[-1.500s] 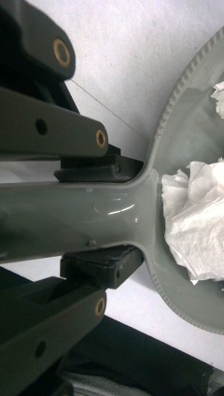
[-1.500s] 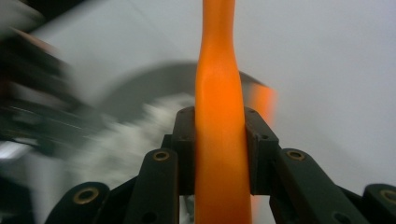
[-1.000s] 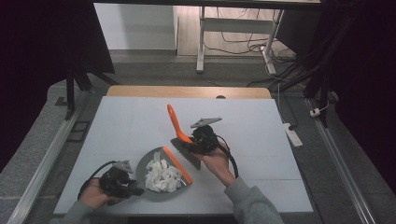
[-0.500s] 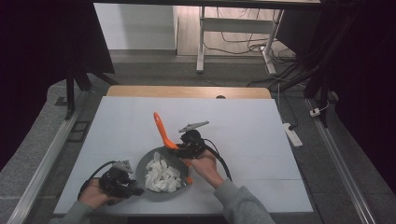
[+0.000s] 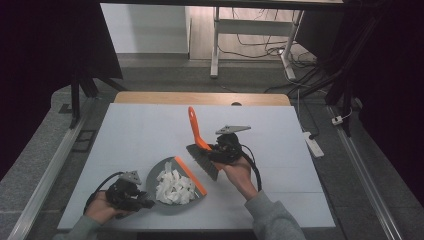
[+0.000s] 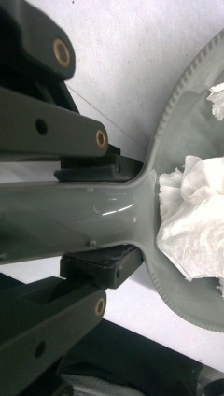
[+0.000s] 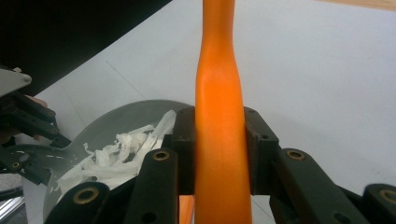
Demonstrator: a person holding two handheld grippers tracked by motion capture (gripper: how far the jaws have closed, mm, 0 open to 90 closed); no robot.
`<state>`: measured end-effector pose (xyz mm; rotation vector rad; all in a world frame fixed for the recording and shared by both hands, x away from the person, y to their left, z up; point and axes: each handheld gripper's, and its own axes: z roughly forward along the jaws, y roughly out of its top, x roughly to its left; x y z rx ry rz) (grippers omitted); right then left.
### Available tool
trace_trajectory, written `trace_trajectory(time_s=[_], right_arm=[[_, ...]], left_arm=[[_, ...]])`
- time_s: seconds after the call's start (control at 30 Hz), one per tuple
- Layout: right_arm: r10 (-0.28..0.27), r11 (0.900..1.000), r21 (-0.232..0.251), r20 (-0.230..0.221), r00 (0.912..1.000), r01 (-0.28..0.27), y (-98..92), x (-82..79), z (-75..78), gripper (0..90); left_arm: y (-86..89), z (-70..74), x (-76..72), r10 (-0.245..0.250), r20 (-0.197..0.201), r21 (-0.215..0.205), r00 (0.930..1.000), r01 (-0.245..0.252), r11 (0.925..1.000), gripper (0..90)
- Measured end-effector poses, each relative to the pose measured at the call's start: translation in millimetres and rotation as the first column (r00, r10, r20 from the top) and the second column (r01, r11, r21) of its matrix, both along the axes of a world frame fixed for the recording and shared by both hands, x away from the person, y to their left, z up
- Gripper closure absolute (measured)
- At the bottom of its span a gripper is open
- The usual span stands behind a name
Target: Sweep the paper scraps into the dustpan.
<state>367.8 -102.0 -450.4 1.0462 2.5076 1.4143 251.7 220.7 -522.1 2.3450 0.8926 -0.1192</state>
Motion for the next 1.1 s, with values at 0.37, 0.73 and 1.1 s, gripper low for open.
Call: trace_trajectory(time_s=[0.37, 0.73, 1.1], right_arm=[[-0.016, 1.000, 0.016, 0.029, 0.9994, 0.015, -13.7, -3.9, 3.2, 70.3], [-0.036, 0.999, 0.032, 0.035, 0.9987, 0.035, -31.1, -6.3, 5.0, 70.3], [-0.049, 0.998, 0.037, 0.069, 0.9964, 0.047, -58.1, -11.9, 10.5, 70.4]], left_arm=[[3.2, 3.6, -0.6, 0.037, 0.029, -0.028, 0.9989, -0.037, 0.9989, 61.9], [4.1, 12.1, -2.4, 0.090, 0.070, -0.047, 0.9935, -0.087, 0.9951, 61.9], [7.3, 22.8, -4.4, 0.167, 0.128, -0.103, 0.9776, -0.155, 0.9826, 61.9]])
